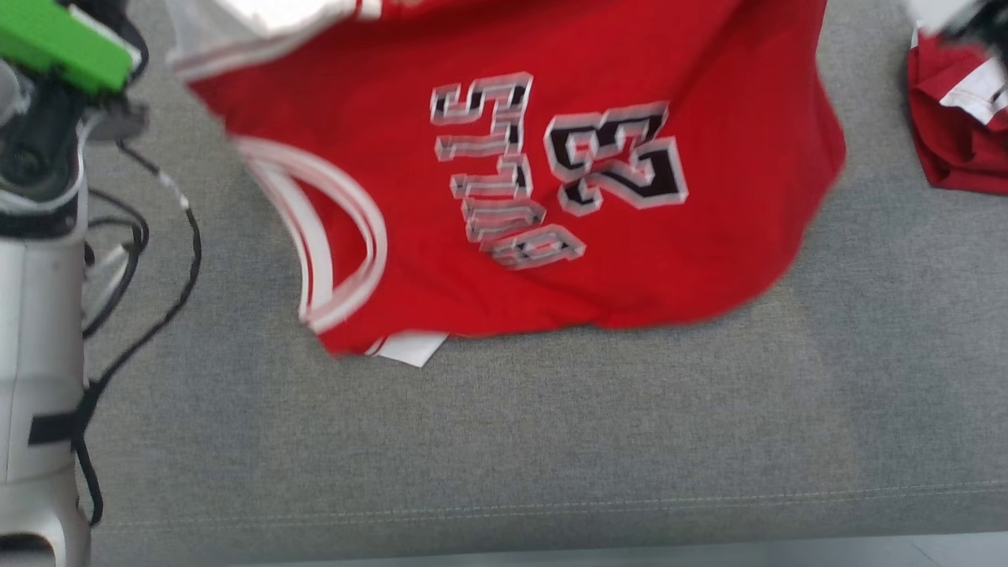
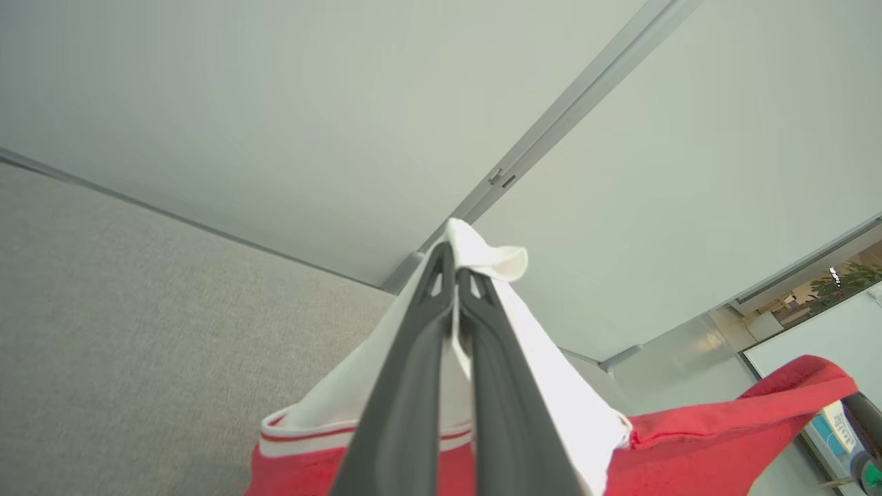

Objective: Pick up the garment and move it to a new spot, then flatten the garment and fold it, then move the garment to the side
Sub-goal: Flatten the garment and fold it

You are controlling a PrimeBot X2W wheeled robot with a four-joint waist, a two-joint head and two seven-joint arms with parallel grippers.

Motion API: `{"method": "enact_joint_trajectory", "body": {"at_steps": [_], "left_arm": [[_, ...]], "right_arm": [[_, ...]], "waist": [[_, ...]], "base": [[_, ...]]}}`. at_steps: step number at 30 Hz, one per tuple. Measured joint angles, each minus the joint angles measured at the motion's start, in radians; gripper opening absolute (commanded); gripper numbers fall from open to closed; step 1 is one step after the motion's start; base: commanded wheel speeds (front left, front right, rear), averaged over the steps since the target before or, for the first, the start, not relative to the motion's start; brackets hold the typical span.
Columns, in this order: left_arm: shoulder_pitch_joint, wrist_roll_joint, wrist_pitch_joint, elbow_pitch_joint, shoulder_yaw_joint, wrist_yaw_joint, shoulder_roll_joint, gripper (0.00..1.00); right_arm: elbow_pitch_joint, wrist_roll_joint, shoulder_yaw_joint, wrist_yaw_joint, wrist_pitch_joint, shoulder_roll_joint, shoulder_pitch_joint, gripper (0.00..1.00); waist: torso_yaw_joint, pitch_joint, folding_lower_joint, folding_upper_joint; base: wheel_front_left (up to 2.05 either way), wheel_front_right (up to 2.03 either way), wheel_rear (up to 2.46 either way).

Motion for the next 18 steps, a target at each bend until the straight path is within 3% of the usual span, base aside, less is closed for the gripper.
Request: {"method": "enact_joint_trajectory", "body": {"at_steps": [2,4,9,11,15,18], "left_arm": [[-0.125,0.055,-0.040,0.008,-0.002,0.000,-0.026,0.00],[-0.234,0.107,-0.087,0.012,-0.001,0.000,-0.053,0.00],[-0.473,0.142,-0.207,-0.075,0.017,0.000,-0.113,0.00],[-0.533,0.165,-0.254,-0.101,0.010,-0.032,-0.113,0.00],[-0.541,0.197,-0.327,-0.116,0.020,-0.089,-0.105,0.00],[-0.460,0.231,-0.349,-0.117,-0.007,-0.116,-0.070,0.00]], "right_arm": [[0.025,-0.056,-0.053,-0.057,-0.034,0.010,-0.132,0.00],[0.042,-0.115,-0.110,-0.071,-0.084,0.008,-0.247,0.00],[0.059,-0.195,-0.174,-0.066,-0.192,0.026,-0.479,0.00],[0.073,-0.236,-0.146,-0.058,-0.217,0.015,-0.516,0.00],[0.094,-0.229,-0.124,-0.051,-0.280,0.033,-0.514,0.00],[0.095,-0.230,-0.061,-0.002,-0.304,0.035,-0.440,0.00]], "waist": [[0.001,0.029,0.0000,0.0000],[0.005,0.057,0.0000,0.0000],[0.018,0.128,0.0000,0.0000],[0.022,0.157,0.0000,0.0001],[0.026,0.215,0.0001,0.0000],[0.024,0.258,0.0000,0.0000]], "base": [[0.00,0.00,0.00],[0.00,0.00,0.00],[0.00,0.00,0.00],[0.00,0.00,0.00],[0.00,0.00,0.00],[0.00,0.00,0.00]]}}
